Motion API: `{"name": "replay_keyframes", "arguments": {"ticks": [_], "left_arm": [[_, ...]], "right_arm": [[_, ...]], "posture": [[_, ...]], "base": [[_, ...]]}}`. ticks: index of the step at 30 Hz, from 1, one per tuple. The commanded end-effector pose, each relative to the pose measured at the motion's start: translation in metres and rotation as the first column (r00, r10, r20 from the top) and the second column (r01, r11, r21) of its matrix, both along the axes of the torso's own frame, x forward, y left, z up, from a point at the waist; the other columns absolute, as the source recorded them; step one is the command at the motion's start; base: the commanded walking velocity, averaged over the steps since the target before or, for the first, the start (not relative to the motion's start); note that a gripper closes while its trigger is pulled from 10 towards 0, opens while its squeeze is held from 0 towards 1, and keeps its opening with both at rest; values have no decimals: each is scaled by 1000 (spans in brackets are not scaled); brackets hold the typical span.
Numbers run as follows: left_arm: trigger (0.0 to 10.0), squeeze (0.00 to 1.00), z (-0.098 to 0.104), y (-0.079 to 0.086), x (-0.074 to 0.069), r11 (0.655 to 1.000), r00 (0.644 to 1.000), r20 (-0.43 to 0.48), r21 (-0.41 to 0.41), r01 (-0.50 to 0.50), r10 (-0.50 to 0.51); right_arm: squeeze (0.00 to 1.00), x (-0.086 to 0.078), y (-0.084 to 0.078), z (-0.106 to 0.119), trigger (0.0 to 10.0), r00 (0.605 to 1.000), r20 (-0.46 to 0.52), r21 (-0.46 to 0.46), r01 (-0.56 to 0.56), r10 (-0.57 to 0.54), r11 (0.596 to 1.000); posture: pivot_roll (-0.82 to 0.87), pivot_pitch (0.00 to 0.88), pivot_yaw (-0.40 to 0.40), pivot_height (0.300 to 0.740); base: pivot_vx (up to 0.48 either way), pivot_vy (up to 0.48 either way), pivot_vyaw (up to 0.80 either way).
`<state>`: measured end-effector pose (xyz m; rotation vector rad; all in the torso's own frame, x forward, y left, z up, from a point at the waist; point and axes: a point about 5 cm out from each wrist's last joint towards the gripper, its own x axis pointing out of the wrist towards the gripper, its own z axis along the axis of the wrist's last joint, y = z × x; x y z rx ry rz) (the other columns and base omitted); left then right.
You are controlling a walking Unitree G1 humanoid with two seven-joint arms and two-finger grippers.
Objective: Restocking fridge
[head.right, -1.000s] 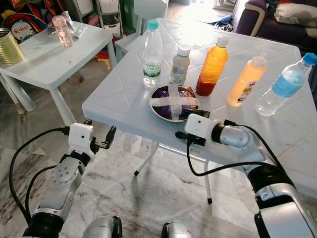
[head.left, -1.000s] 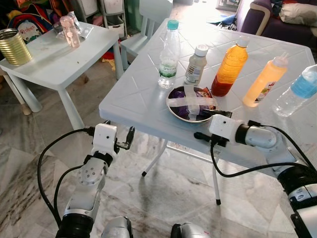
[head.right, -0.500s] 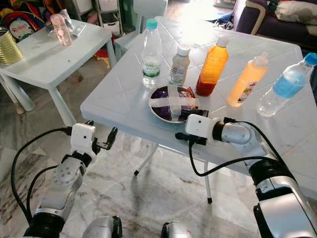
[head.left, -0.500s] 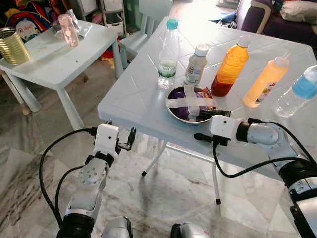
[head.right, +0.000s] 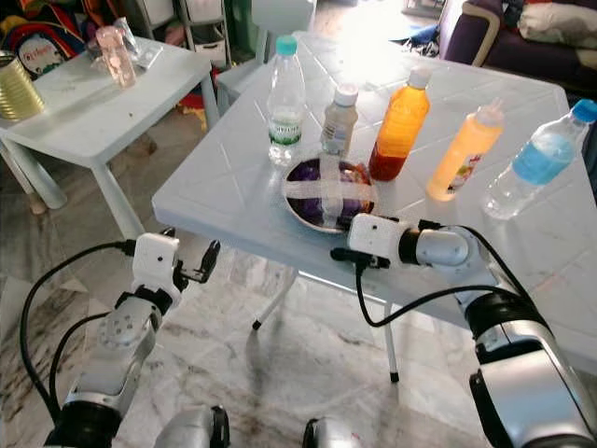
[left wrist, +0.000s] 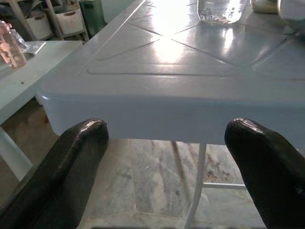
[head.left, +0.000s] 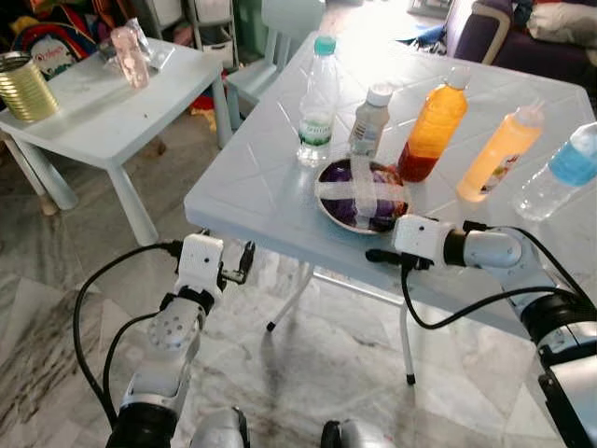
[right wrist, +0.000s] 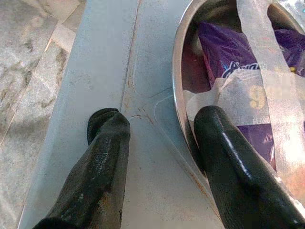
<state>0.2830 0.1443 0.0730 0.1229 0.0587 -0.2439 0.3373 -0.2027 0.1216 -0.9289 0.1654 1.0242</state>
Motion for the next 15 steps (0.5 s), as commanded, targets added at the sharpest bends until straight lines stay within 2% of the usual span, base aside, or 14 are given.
{"name": "replay_keyframes", "arguments": {"ticks": [1,9,15], "left_arm": [[10000,0,-1,-3,0,1000,1000,-9,10,13,-13],[10000,0,-1,-3,0,1000,1000,-11,18,11,-11],[10000,0,-1,-4,0,1000,1000,-10,18,6,-6]], "right_arm": [[0,-16,-18,-31,0,986,-163,-108,23,-41,994],[0,-15,-17,-29,0,992,-121,-116,16,-30,993],[0,-20,-5,-26,0,998,-47,-61,-44,41,997]], "posture": [[64,123,-30,740],[65,120,-32,740],[62,119,-35,740]], "base": [[0,0,0],[0,0,0],[0,0,0]]}}
